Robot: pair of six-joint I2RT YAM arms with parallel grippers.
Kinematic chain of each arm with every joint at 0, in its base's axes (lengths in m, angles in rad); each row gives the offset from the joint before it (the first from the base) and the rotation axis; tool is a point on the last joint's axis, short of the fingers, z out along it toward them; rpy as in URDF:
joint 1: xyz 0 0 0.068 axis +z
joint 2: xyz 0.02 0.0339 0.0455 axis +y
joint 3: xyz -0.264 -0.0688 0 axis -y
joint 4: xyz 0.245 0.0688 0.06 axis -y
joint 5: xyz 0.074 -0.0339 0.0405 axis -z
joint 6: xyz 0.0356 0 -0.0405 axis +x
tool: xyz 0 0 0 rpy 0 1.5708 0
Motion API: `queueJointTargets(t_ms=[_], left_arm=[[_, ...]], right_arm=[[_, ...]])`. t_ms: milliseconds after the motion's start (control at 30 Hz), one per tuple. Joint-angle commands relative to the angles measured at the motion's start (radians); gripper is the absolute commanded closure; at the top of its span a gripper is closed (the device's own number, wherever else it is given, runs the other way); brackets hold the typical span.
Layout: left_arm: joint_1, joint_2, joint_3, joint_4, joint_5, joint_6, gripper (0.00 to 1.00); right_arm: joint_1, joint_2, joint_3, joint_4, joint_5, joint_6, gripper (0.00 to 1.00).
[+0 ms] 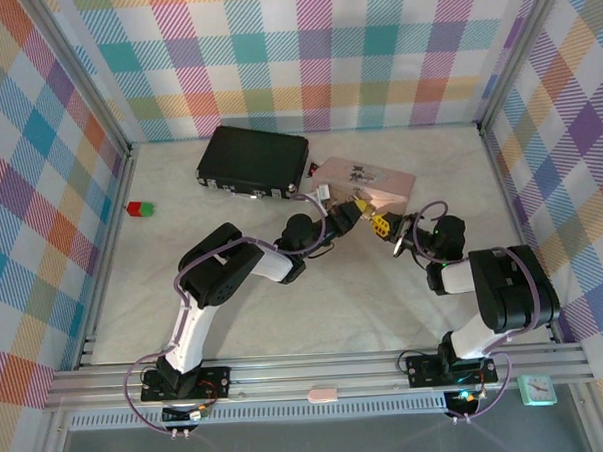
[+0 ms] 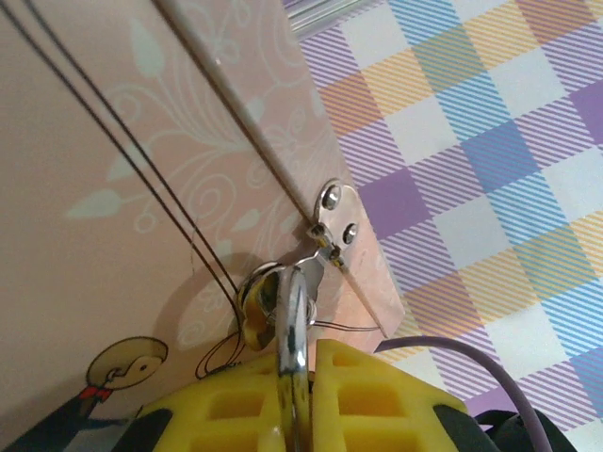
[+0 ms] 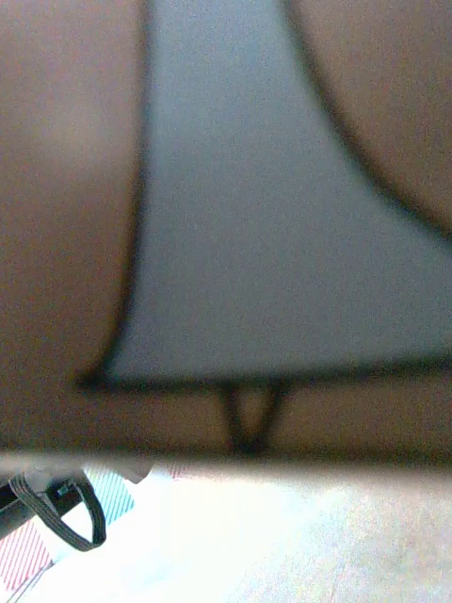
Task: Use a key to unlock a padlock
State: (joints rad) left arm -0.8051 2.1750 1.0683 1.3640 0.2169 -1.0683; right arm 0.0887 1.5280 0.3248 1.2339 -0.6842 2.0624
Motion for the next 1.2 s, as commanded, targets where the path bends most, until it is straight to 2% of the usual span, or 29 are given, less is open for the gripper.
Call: queueJointTargets(t_ms=[0, 167, 300, 467, 667, 733, 833, 933, 1033, 1167], left_arm=[[-0.062, 0.037, -0.005, 0.000, 0.211, 0.082, 1.00], [-0.066, 0.021, -0.013, -0.011, 0.162, 0.090, 1.00], [-0.067, 0.014, -0.025, -0.027, 0.096, 0.065, 1.00], [-0.068, -0.013, -0.046, -0.057, 0.049, 0.060, 1.00], [-0.068, -0.009, -0.042, -0.060, 0.020, 0.037, 1.00], [-0.068, -0.013, -0.048, -0.071, -0.006, 0.017, 1.00], [-0.069, -0.038, -0.053, -0.151, -0.040, 0.003, 1.00], [-0.068, -0.066, -0.054, -0.261, -0.066, -0.019, 1.00], [-0.068, -0.082, -0.047, -0.355, -0.080, -0.030, 1.00], [-0.077, -0.089, -0.047, -0.437, -0.087, -0.010, 1.00]], right_arm=[[0.013, -0.022, 0.060, 0.173, 0.100, 0.219, 1.00], [0.013, 0.064, 0.020, 0.173, 0.094, 0.177, 1.00], [0.002, 0.099, 0.063, 0.106, 0.016, -0.016, 1.00], [0.002, 0.066, 0.057, -0.054, 0.013, -0.202, 1.00], [0.001, 0.026, 0.087, -0.196, -0.010, -0.342, 1.00], [0.001, -0.003, 0.110, -0.303, -0.022, -0.442, 0.93], [0.001, -0.086, 0.151, -0.570, -0.015, -0.666, 0.77], [0.002, -0.207, 0.201, -0.879, 0.041, -0.929, 0.64], [0.002, -0.335, 0.244, -1.161, 0.146, -1.163, 0.55], [0.002, -0.470, 0.271, -1.372, 0.247, -1.375, 0.46]])
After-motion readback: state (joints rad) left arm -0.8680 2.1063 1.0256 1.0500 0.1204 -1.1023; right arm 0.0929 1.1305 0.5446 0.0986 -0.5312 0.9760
